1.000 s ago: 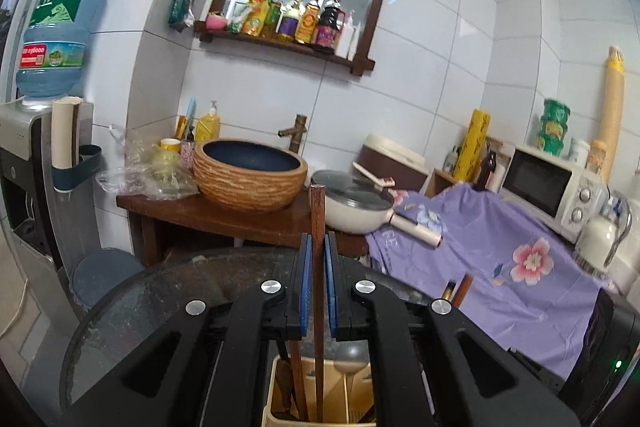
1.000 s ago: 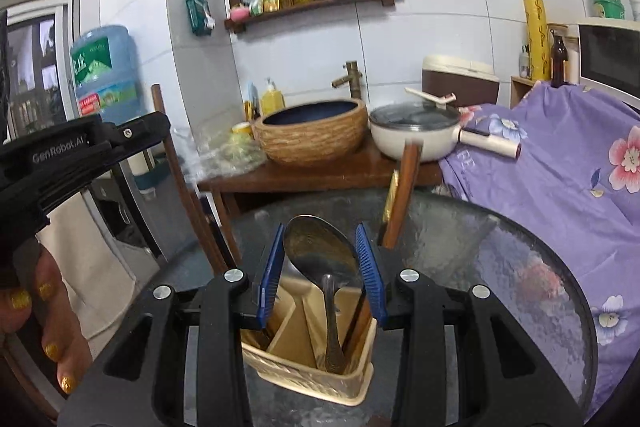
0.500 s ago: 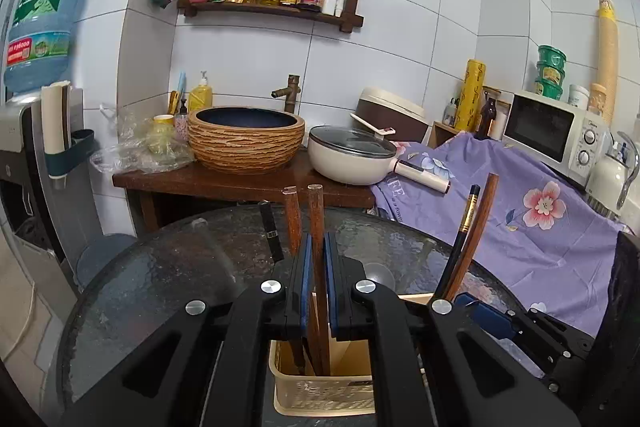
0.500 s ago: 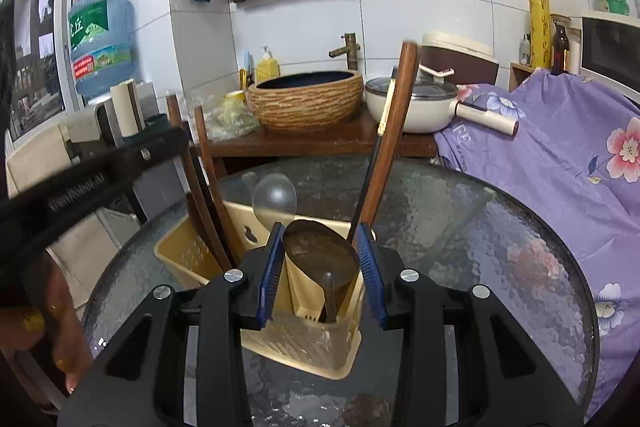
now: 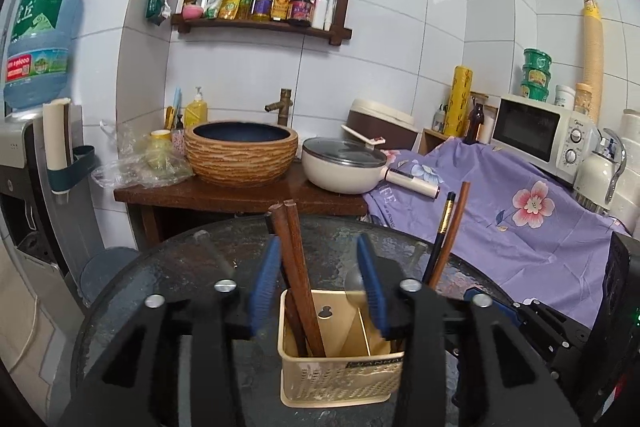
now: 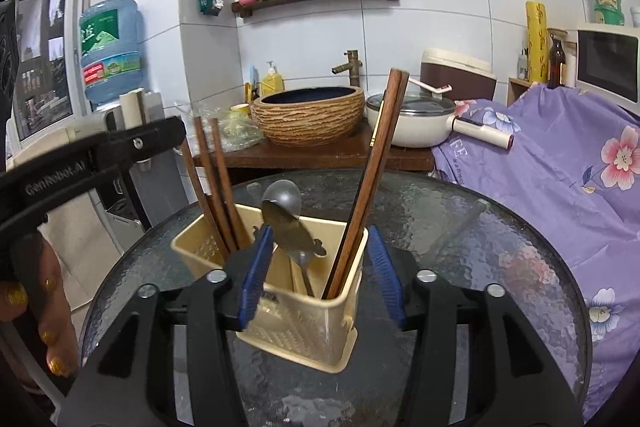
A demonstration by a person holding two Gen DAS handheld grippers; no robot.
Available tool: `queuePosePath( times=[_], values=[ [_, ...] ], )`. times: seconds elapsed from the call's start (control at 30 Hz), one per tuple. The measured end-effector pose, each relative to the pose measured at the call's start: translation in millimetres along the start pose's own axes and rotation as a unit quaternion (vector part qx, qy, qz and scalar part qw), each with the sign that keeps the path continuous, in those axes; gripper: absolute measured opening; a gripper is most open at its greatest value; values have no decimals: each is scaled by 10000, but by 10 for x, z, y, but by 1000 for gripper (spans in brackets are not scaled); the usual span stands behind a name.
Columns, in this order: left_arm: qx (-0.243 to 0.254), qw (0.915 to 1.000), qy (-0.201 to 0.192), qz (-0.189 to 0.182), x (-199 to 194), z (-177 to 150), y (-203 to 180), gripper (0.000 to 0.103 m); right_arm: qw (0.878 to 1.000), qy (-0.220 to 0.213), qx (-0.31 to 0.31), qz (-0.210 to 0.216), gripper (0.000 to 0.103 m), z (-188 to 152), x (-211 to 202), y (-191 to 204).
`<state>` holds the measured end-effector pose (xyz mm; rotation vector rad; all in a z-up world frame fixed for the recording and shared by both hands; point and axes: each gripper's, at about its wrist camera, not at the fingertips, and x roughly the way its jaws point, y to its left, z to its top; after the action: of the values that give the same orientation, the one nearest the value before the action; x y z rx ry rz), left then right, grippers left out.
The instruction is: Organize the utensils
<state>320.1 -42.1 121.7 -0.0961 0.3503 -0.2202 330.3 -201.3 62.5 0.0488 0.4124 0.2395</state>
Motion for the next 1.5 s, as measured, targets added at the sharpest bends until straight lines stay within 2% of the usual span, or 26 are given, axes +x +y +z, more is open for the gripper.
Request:
queuePosePath(
  times=[0.07, 0.1, 0.13, 0.17, 0.3, 0.4, 0.53, 0.6, 0.7, 0.87, 1.03, 1.2, 1.37, 1.5],
  values=[
    [108, 9999, -132, -19, -181, -21, -3, 60, 10000, -58, 4, -1, 66, -37, -128, 2],
    [142, 9997, -175, -28, -244, -32, -8, 64, 10000, -94, -2, -25, 67, -57, -188, 5],
    [192, 9995, -258, -52, -359, -68, -7, 73, 9999, -153, -27, -52, 70, -102, -300, 7],
    [228, 9993, -303, -64, -426, -92, -9, 80, 9998, -181, -46, -35, 76, -137, -372, 13],
    [339, 9986, -381, -119, -764, -310, 16, 96, 9996, -255, -71, 34, 89, -347, -689, 66],
    [326, 9989, -321, -130, -969, -555, 73, 97, 9991, -374, -186, 10, 97, -580, -958, 146],
    [360, 9991, -205, 0, -1179, -985, 139, 97, 9983, -454, -366, -27, 97, -970, -1283, 258],
    [461, 9987, -182, -65, -1277, -1193, 156, 97, 9985, -447, -317, 40, 97, -1140, -1416, 283],
    [639, 9978, 125, 112, -1402, -1485, 110, 97, 9987, -470, -171, 108, 97, -1402, -1660, 324],
    [294, 9990, 243, 219, -1682, -1782, 126, 97, 9975, -646, -279, -74, 97, -1724, -2025, 460],
    [21, 9992, 245, 315, -1935, -1967, 179, 97, 9961, -770, -347, -264, 97, -1955, -2317, 528],
    [205, 9982, 303, 471, -2093, -2060, 92, 97, 9966, -769, -248, -157, 97, -2071, -2498, 545],
    [309, 9978, 176, 558, -2249, -2080, 23, 97, 9962, -820, -242, -163, 97, -2098, -2615, 574],
    [258, 9983, 148, 499, -2317, -2080, 9, 97, 9961, -863, -167, -121, 97, -2095, -2694, 565]
  ],
)
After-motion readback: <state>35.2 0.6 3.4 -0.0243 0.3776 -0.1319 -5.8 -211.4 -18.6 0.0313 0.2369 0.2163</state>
